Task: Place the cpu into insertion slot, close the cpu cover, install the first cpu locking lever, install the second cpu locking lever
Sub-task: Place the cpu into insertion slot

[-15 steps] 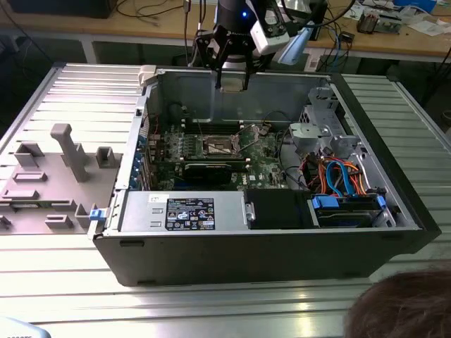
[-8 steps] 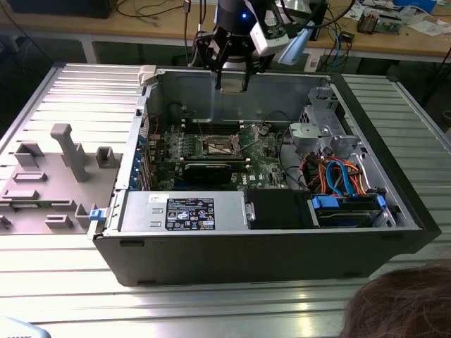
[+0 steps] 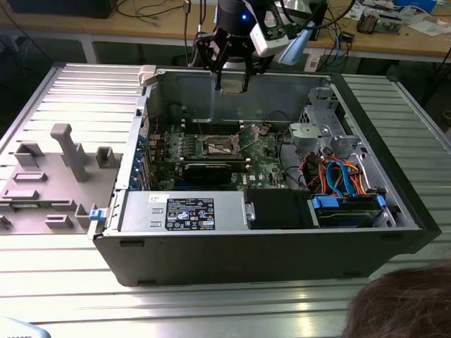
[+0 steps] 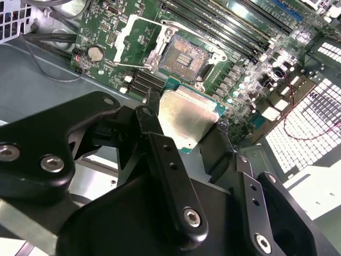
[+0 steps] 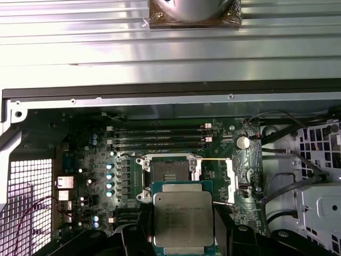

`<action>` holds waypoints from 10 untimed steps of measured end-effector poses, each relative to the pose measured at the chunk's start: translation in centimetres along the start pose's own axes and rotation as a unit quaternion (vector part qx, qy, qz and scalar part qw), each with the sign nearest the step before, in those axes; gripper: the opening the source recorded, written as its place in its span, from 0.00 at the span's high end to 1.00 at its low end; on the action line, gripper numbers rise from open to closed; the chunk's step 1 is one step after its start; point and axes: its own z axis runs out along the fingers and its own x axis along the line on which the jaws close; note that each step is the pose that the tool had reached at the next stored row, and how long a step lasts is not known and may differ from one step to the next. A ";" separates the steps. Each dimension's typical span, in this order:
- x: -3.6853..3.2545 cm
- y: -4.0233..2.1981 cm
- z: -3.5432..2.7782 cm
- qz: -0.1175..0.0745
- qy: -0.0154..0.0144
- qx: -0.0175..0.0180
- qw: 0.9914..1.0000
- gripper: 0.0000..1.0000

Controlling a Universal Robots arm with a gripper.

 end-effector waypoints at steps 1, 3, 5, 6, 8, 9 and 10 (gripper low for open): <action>0.00 0.00 0.03 0.000 0.000 0.000 1.000 0.45; 0.00 -0.01 0.07 0.000 0.000 0.000 1.000 0.45; 0.00 -0.01 0.10 0.000 0.000 0.000 1.000 0.45; 0.00 -0.01 0.10 0.000 0.000 0.000 1.000 0.45; 0.00 -0.01 0.13 0.000 0.000 0.000 1.000 0.45; 0.00 -0.01 0.15 0.000 0.000 0.000 1.000 0.45; 0.00 -0.02 0.17 0.000 0.000 0.000 1.000 0.45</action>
